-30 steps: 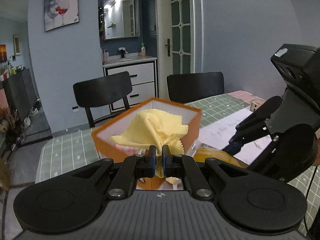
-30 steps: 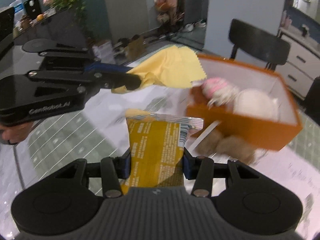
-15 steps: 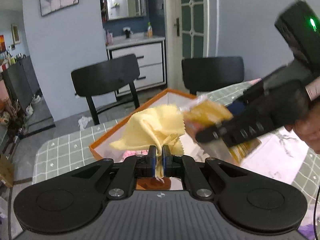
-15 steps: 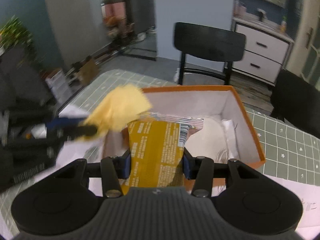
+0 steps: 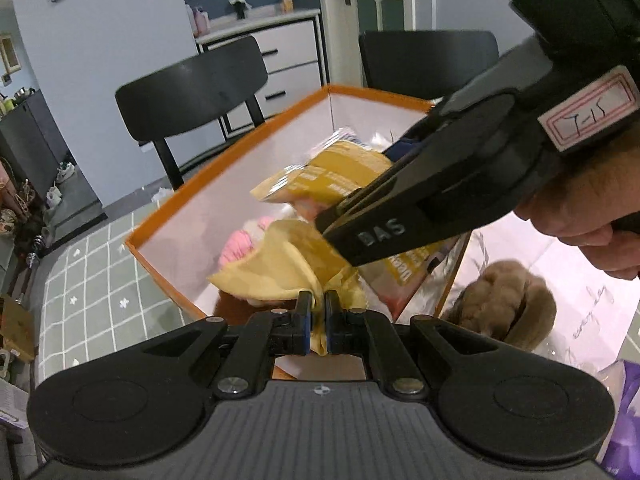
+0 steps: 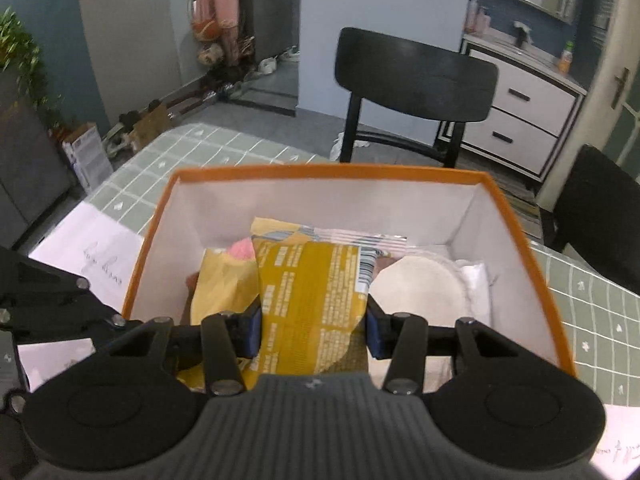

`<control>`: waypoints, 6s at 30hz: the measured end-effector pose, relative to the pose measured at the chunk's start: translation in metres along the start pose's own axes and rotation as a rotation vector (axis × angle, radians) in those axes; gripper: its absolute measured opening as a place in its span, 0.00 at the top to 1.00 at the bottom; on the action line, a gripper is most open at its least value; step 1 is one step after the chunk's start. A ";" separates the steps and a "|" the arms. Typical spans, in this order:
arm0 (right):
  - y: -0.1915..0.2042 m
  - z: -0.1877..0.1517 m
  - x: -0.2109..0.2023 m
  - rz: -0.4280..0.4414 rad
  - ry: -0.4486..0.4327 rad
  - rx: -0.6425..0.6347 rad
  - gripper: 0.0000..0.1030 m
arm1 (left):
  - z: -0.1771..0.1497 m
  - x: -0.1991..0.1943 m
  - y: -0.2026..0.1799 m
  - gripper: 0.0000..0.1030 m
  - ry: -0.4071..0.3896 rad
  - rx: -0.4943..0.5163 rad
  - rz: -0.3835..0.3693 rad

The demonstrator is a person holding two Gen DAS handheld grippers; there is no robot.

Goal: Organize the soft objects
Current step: 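Open both tools to drop the yellow cloth and snack packet into the box, then grasp the plastic-wrapped bundle with the left tool while the right tool grasps the brown towel, then lift the brown towel with the right tool and hold the wrapped bundle with the left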

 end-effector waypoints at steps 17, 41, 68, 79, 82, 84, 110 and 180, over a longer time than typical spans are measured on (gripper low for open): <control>-0.002 -0.010 -0.002 -0.032 0.030 0.011 0.38 | -0.006 -0.015 0.002 0.57 -0.013 0.012 0.033; -0.010 -0.069 -0.085 0.008 0.010 0.053 0.35 | -0.047 -0.078 -0.023 0.48 -0.080 -0.103 -0.091; -0.031 -0.135 -0.089 0.084 0.060 0.157 0.30 | -0.069 -0.002 -0.100 0.17 0.238 -0.453 -0.347; -0.033 -0.138 -0.084 0.086 0.057 0.171 0.30 | -0.078 0.009 -0.101 0.39 0.290 -0.588 -0.372; -0.033 -0.137 -0.082 0.098 0.046 0.190 0.28 | -0.077 0.002 -0.095 0.42 0.276 -0.586 -0.382; -0.034 -0.134 -0.080 0.118 0.031 0.220 0.23 | -0.078 -0.003 -0.089 0.43 0.269 -0.582 -0.384; -0.033 -0.135 -0.067 0.207 0.030 0.380 0.57 | -0.093 -0.035 -0.046 0.43 0.225 -0.538 -0.349; -0.052 -0.178 -0.044 0.035 0.155 0.347 0.41 | -0.123 -0.058 -0.016 0.44 0.210 -0.474 -0.276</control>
Point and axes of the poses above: each gripper's, at about its wrist camera, not at the fingertips, and x roughly the way its jaws point, y to its left, z to its top, the point moved 6 cm from there along x, roughly the way its jaws point, and after that the axes turned 14 degrees about z, right-handed, at the moved point
